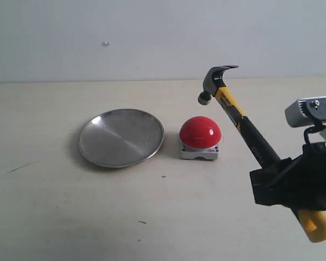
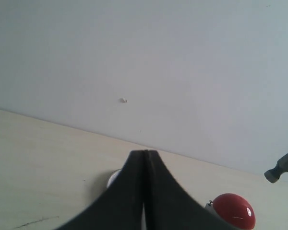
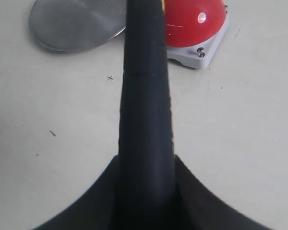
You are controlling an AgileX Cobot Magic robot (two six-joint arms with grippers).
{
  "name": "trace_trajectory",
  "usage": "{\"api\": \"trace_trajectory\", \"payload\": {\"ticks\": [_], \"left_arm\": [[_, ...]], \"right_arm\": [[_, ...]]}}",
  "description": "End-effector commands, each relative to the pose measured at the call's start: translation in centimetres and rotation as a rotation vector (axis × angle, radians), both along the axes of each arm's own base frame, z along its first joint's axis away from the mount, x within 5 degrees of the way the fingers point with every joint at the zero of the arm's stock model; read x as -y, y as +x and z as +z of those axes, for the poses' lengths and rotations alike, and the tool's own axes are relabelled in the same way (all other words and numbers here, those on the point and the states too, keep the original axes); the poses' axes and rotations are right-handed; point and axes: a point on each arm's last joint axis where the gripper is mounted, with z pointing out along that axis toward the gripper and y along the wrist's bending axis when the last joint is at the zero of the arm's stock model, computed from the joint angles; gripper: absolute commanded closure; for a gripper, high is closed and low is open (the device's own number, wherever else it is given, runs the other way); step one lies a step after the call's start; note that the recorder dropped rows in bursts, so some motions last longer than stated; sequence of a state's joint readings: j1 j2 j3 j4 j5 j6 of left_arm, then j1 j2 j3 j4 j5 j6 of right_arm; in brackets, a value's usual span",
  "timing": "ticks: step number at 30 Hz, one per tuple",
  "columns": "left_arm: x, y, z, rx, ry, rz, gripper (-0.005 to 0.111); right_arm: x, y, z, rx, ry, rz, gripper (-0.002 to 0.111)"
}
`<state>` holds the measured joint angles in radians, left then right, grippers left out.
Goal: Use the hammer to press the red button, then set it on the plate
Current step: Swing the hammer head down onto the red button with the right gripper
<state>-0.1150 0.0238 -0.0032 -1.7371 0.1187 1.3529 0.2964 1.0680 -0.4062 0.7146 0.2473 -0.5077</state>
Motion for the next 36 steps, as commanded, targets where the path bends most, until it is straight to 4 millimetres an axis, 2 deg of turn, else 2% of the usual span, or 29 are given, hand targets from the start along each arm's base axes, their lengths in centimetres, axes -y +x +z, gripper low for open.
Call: {"api": "trace_trajectory", "payload": {"ticks": [1,4,7,12,25,30,36], "left_arm": [[0.0,0.0,-0.1,0.000,-0.005,-0.006,0.106],[0.0,0.0,-0.1,0.000,-0.005,-0.006,0.106],[0.0,0.0,-0.1,0.000,-0.005,-0.006,0.106],[0.0,0.0,-0.1,0.000,-0.005,-0.006,0.106],[0.0,0.0,-0.1,0.000,-0.005,-0.006,0.106],[0.0,0.0,-0.1,0.000,-0.005,-0.006,0.106],[0.0,0.0,-0.1,0.000,-0.005,-0.006,0.106]], "right_arm": [[1.6,1.7,2.1,-0.034,-0.067,-0.014,0.108],[2.8,2.4,3.0,-0.086,-0.109,-0.089,0.108],[3.5,3.0,3.6,-0.055,-0.136,-0.183,0.108],[3.6,3.1,3.4,-0.017,-0.084,-0.245,0.108],[-0.5,4.1,0.8,-0.066,-0.087,-0.086,0.108],[-1.1,4.3,1.2,-0.033,-0.072,-0.073,0.108],[-1.7,5.4,2.2,-0.097,-0.098,-0.047,0.108]]}}
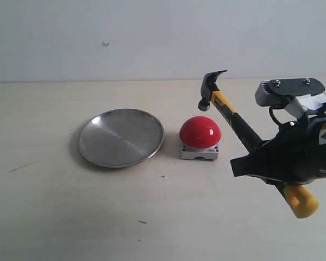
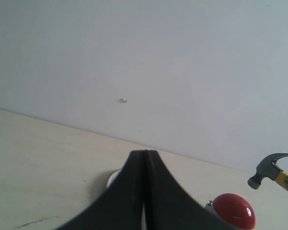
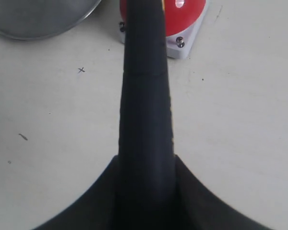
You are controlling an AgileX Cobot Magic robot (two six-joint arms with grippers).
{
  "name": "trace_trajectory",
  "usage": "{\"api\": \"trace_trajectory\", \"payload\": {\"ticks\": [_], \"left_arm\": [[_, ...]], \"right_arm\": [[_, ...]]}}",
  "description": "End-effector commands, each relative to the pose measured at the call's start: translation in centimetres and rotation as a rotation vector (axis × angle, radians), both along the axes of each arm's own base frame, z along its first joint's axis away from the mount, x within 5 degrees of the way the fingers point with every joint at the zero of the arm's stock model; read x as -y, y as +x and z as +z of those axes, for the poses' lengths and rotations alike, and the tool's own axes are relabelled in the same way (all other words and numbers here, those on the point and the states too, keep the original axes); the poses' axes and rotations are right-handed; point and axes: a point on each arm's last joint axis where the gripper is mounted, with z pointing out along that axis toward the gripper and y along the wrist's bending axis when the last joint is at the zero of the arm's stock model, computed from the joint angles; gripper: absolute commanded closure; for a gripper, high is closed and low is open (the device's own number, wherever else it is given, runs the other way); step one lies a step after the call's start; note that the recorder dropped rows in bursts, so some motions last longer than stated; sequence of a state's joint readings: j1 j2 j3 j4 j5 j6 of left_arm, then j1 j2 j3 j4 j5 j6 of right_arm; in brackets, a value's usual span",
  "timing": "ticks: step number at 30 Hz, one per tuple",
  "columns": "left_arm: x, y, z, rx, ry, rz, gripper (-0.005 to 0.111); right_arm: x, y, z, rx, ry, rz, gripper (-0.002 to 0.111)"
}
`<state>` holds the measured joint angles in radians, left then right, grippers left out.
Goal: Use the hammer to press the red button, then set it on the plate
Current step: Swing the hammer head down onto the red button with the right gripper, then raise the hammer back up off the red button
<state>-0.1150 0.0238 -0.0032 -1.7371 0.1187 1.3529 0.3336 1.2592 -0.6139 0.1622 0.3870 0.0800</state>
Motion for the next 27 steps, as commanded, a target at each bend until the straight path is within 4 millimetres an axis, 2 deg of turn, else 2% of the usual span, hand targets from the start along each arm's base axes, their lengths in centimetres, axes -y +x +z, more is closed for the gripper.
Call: {"api": "trace_trajectory", "payload": {"ticks": [1,9,15,19,25,27], "left_arm": [[0.0,0.0,-0.1,0.000,-0.005,-0.006,0.106],[0.0,0.0,-0.1,0.000,-0.005,-0.006,0.106],[0.0,0.0,-0.1,0.000,-0.005,-0.006,0.106],[0.0,0.0,-0.1,0.000,-0.005,-0.006,0.106],[0.0,0.0,-0.1,0.000,-0.005,-0.006,0.106],[0.0,0.0,-0.1,0.000,-0.005,-0.006,0.106]], "right_arm": [[-0.6,1.5,1.6,0.054,0.004,0.015,0.108],[-0.8,2.2,0.9,0.040,-0.011,0.022,0.108],[-0.8,2.5,1.6,0.122,0.003,0.021,0.108],[-0.7,2.4,3.7,0.207,0.028,0.021,0.108],[-0.5,1.7,8.7,0.372,0.082,0.020,0.108],[-0.4,1.4,9.8,0.401,0.086,0.024,0.108]]}}
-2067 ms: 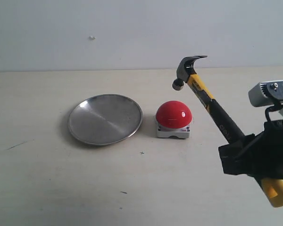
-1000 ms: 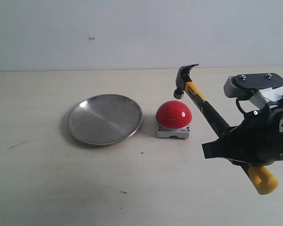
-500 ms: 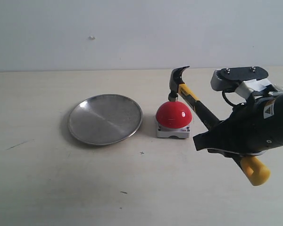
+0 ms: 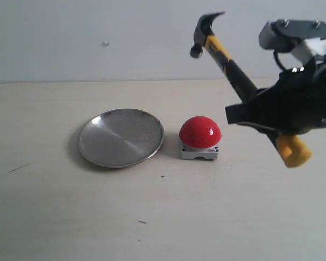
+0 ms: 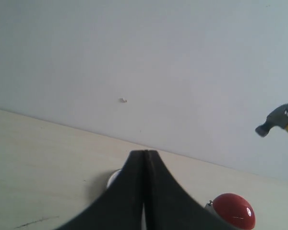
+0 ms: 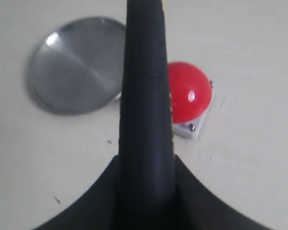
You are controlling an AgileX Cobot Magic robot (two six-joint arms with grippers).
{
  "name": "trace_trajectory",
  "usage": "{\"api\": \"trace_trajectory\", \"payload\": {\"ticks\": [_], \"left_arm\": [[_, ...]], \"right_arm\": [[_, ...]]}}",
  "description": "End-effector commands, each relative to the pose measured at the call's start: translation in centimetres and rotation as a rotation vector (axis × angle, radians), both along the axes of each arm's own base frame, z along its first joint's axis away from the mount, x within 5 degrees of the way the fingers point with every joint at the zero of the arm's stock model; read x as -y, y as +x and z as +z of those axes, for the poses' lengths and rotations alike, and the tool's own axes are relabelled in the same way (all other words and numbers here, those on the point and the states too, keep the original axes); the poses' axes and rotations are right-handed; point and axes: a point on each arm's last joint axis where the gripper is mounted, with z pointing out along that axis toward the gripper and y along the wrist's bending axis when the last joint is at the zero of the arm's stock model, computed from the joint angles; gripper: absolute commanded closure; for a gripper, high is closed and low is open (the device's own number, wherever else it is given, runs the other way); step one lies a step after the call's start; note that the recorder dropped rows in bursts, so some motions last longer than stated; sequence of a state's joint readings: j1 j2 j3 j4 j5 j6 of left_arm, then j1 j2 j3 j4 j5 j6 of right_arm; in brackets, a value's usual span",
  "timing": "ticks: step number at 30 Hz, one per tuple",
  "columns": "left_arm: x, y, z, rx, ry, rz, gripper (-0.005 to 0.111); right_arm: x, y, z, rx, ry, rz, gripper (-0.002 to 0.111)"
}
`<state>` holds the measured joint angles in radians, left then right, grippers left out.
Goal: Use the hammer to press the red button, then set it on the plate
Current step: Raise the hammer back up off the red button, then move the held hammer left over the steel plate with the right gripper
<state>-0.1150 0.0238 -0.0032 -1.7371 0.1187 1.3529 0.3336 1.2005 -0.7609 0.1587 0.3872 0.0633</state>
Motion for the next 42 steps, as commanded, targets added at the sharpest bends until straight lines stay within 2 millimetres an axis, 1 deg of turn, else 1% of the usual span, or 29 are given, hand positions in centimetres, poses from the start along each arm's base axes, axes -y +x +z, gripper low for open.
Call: {"api": "trace_trajectory", "payload": {"ticks": [1,3,5,8,11,14,16,18,19,21,24,28,30,32,35,36,39,42], "left_arm": [[0.0,0.0,-0.1,0.000,-0.005,-0.006,0.106],[0.0,0.0,-0.1,0.000,-0.005,-0.006,0.106],[0.0,0.0,-0.1,0.000,-0.005,-0.006,0.106],[0.0,0.0,-0.1,0.000,-0.005,-0.006,0.106],[0.0,0.0,-0.1,0.000,-0.005,-0.006,0.106],[0.0,0.0,-0.1,0.000,-0.005,-0.006,0.106],[0.0,0.0,-0.1,0.000,-0.005,-0.006,0.106],[0.0,0.0,-0.1,0.000,-0.005,-0.006,0.106],[0.0,0.0,-0.1,0.000,-0.005,-0.006,0.106],[0.0,0.0,-0.1,0.000,-0.005,-0.006,0.106],[0.0,0.0,-0.1,0.000,-0.005,-0.006,0.106],[0.0,0.0,-0.1,0.000,-0.005,-0.006,0.106],[0.0,0.0,-0.1,0.000,-0.005,-0.006,0.106],[0.0,0.0,-0.1,0.000,-0.005,-0.006,0.106],[0.0,0.0,-0.1,0.000,-0.005,-0.006,0.106],[0.0,0.0,-0.1,0.000,-0.005,-0.006,0.106],[0.0,0.0,-0.1,0.000,-0.005,-0.006,0.106],[0.0,0.0,-0.1,0.000,-0.005,-0.006,0.106]], "right_arm": [[0.1,-0.2,4.7,0.212,0.032,0.011,0.108],[0.2,-0.3,5.2,0.209,0.017,0.019,0.108],[0.2,-0.3,5.1,0.195,0.001,0.024,0.108],[0.3,-0.2,4.0,0.116,-0.054,0.040,0.108],[0.0,0.4,1.5,-0.009,-0.097,0.050,0.108],[-0.2,1.0,-2.1,-0.138,-0.138,0.056,0.108],[-0.2,1.3,-4.0,-0.226,-0.173,0.065,0.108],[-0.2,1.5,-5.1,-0.277,-0.219,0.079,0.108],[-0.2,1.7,-5.2,-0.273,-0.220,0.078,0.108],[-0.3,2.0,-4.8,-0.222,-0.188,0.055,0.108],[-0.6,2.2,-2.8,-0.089,-0.083,0.017,0.108],[-0.9,2.0,0.0,0.065,0.098,-0.039,0.108],[-1.1,1.9,0.7,0.109,0.155,-0.041,0.108],[-1.9,1.8,1.2,0.143,0.202,-0.020,0.108],[-3.7,1.7,1.2,0.171,0.252,0.018,0.108],[-4.7,1.8,0.8,0.177,0.261,0.029,0.108],[-6.3,2.1,-0.2,0.147,0.267,0.043,0.108],[-7.8,2.7,-1.1,0.106,0.274,0.129,0.108]]}}
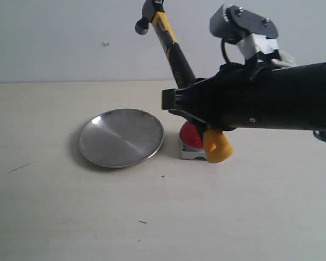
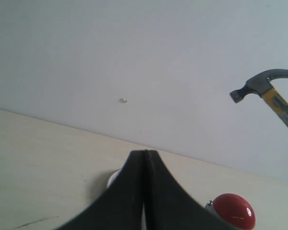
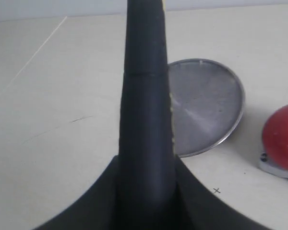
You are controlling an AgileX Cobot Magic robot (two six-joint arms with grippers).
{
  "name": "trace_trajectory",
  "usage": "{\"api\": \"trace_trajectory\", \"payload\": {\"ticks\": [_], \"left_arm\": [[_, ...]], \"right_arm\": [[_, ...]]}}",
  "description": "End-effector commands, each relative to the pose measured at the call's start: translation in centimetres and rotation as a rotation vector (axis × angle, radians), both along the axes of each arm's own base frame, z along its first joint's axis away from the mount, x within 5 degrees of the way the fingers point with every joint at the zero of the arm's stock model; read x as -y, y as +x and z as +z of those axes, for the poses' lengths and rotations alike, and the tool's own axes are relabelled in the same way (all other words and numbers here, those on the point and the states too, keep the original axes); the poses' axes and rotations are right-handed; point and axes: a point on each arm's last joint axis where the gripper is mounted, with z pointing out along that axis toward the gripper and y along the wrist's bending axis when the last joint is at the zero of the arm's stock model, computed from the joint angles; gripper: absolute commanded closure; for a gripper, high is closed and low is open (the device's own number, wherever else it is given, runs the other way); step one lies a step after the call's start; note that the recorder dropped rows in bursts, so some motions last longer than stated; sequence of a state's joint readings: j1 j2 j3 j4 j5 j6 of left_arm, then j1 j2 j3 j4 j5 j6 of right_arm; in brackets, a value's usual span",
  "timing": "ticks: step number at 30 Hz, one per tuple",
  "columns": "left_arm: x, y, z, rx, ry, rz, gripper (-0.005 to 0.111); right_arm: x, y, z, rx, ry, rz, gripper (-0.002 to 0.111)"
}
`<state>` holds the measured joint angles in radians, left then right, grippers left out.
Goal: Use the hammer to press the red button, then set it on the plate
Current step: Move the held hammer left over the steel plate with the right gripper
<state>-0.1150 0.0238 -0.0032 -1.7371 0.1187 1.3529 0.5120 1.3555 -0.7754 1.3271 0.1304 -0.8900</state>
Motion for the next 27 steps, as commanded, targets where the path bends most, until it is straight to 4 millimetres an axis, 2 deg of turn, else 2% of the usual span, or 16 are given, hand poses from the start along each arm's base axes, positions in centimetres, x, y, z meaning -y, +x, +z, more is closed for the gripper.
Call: {"api": "trace_trajectory", "payload": {"ticks": [1,3,5,7,8,9,11,15,22,24,27], "left_arm": [[0.0,0.0,-0.1,0.000,-0.005,-0.006,0.106],[0.0,0.0,-0.1,0.000,-0.005,-0.006,0.106],[0.0,0.0,-0.1,0.000,-0.005,-0.006,0.106],[0.0,0.0,-0.1,0.000,-0.005,-0.006,0.106],[0.0,0.0,-0.1,0.000,-0.005,-0.006,0.106],[0.0,0.0,-0.1,0.000,-0.005,-0.006,0.106],[0.0,0.0,-0.1,0.000,-0.005,-0.006,0.106],[0.0,0.0,-0.1,0.000,-0.005,-0.006,0.106],[0.0,0.0,-0.1,0.000,-0.005,-0.006,0.106],[0.0,0.0,-0.1,0.000,-0.005,-0.006,0.106],[0.0,0.0,-0.1,0.000,-0.005,-0.006,0.106]], "right_arm": [[-2.0,1.1,-0.1,0.018,0.017,0.102,0.108],[-3.3,1.1,-0.3,-0.006,0.064,0.244,0.108],[-3.5,2.2,-0.7,-0.067,0.063,0.307,0.108],[-3.1,3.5,-1.2,-0.210,-0.020,0.289,0.108],[-2.7,4.6,-1.3,-0.274,-0.093,0.201,0.108],[-2.7,5.0,-1.3,-0.266,-0.105,0.156,0.108],[-3.6,6.2,-0.9,-0.124,-0.047,-0.004,0.108],[-5.8,7.2,-1.9,0.005,0.048,-0.140,0.108],[-7.9,9.2,-7.2,-0.104,0.087,-0.233,0.108],[-8.4,9.2,-7.4,-0.075,0.110,-0.257,0.108],[-9.6,8.9,-6.6,0.037,0.166,-0.248,0.108]]}}
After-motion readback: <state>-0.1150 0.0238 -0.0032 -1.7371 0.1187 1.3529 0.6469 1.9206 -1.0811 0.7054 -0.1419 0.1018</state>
